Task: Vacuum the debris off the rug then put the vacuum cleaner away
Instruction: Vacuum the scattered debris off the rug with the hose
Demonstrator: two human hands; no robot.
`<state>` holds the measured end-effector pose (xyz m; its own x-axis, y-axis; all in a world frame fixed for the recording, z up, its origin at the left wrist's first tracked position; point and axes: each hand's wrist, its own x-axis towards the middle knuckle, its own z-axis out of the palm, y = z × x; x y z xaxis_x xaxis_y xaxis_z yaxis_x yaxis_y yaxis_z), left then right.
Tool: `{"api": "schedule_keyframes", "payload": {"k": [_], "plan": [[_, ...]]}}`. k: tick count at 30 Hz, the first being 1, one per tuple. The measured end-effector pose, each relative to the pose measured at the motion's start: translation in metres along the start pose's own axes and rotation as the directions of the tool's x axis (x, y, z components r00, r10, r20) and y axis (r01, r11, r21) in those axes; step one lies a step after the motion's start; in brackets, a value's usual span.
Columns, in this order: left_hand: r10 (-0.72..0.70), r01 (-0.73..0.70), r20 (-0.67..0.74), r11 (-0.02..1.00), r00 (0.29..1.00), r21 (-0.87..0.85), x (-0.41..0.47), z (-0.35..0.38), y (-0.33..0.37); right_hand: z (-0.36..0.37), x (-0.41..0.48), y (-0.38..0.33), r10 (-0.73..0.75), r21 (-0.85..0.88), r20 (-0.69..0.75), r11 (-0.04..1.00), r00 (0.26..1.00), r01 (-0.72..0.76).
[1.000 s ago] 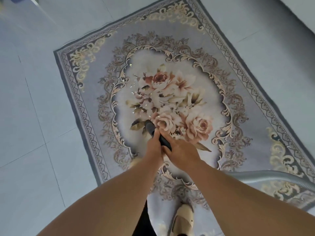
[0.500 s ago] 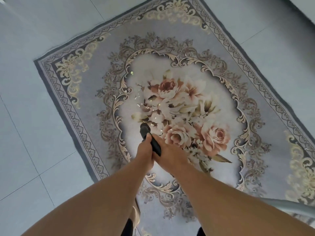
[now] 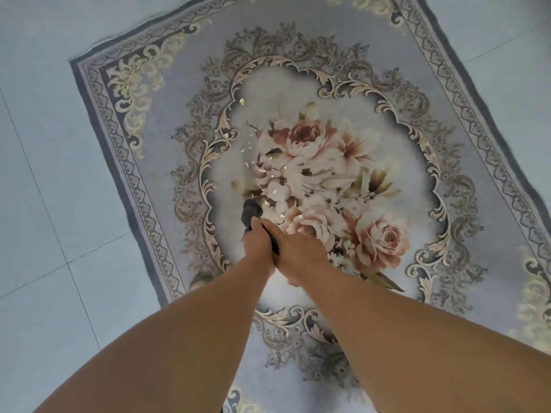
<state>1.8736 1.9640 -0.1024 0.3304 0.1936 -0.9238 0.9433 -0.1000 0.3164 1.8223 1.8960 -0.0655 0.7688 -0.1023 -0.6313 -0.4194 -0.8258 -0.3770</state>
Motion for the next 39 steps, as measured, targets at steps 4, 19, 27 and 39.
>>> {"api": "schedule_keyframes", "payload": {"k": [4,19,27,39], "plan": [[-0.009,0.009,0.056,1.0,0.998,0.002,-0.025,0.026,-0.014,-0.007,-0.021,0.03,0.043,-0.012,0.018,0.999,0.999,-0.043],[0.099,-0.1,0.017,0.981,0.995,0.164,-0.021,0.016,-0.012,0.002,-0.024,0.02,0.048,0.056,-0.069,0.997,0.996,-0.044],[0.204,-0.192,-0.019,0.944,0.979,0.267,0.009,-0.002,0.02,0.007,0.01,-0.009,0.058,0.078,-0.075,0.996,0.996,-0.052],[0.165,-0.154,0.003,0.913,0.986,0.377,0.002,0.025,0.002,0.009,-0.004,0.023,0.096,0.148,-0.067,0.985,0.993,-0.085]]}}
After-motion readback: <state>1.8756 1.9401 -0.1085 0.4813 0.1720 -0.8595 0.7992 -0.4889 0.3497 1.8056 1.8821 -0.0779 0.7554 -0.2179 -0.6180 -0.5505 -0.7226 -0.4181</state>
